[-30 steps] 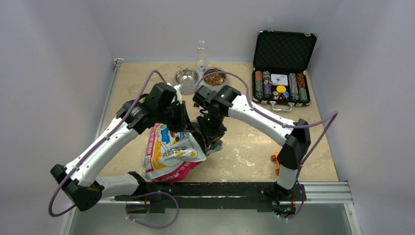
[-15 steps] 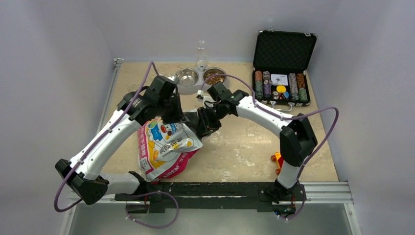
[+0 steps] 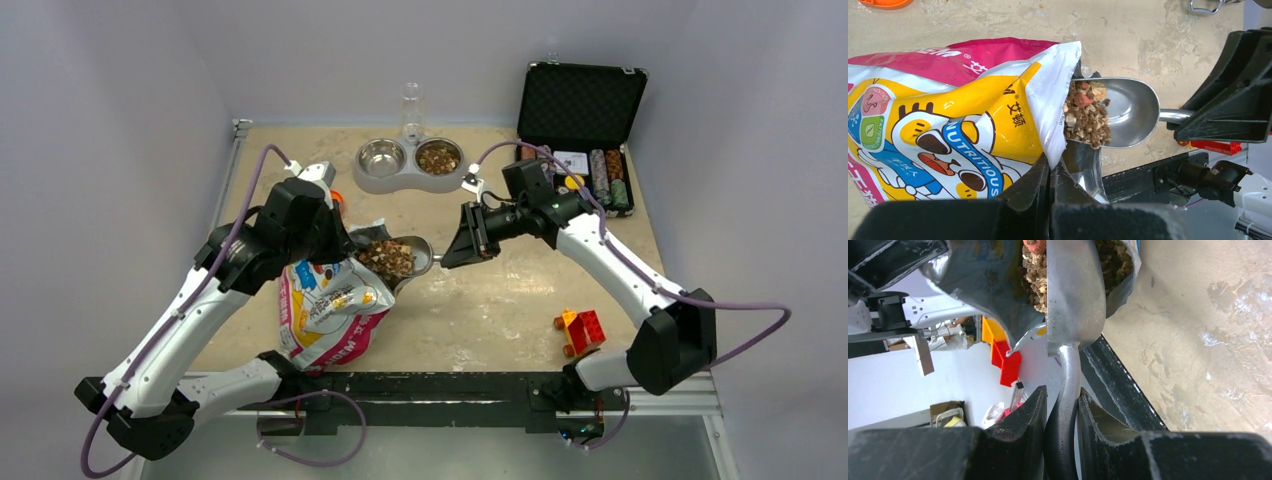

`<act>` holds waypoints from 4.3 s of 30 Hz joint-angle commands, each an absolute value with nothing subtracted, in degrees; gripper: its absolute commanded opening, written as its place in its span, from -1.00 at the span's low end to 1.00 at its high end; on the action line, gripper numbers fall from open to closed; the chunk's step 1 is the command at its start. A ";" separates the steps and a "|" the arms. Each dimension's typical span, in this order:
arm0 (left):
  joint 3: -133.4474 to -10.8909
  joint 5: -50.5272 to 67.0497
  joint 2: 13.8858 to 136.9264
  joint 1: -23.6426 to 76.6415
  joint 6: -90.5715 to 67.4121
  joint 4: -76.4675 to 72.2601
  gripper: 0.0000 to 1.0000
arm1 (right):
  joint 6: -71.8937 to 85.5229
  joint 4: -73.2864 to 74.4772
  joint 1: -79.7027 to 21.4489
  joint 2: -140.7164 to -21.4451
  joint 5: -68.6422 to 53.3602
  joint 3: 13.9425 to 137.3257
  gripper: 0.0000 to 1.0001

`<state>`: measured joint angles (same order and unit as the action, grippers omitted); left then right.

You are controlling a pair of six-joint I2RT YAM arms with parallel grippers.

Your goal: Serve the pet food

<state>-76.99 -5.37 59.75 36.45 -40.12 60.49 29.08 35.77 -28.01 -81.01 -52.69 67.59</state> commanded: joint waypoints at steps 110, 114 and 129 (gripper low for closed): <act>-76.12 -28.34 47.26 36.48 -49.11 72.23 -1.00 | 59.56 33.99 -16.98 -126.14 -40.74 120.83 -1.00; -76.36 -27.96 47.22 36.50 -49.22 72.78 -1.00 | 59.07 36.43 -18.99 -128.59 -36.92 124.81 -1.00; -76.38 -27.49 46.33 36.48 -51.35 76.52 -1.00 | 53.22 39.94 -25.11 -136.33 -23.49 136.52 -1.00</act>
<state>-76.34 -26.94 47.46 36.77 -50.43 70.28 57.01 40.29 -24.45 -136.81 -27.94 132.38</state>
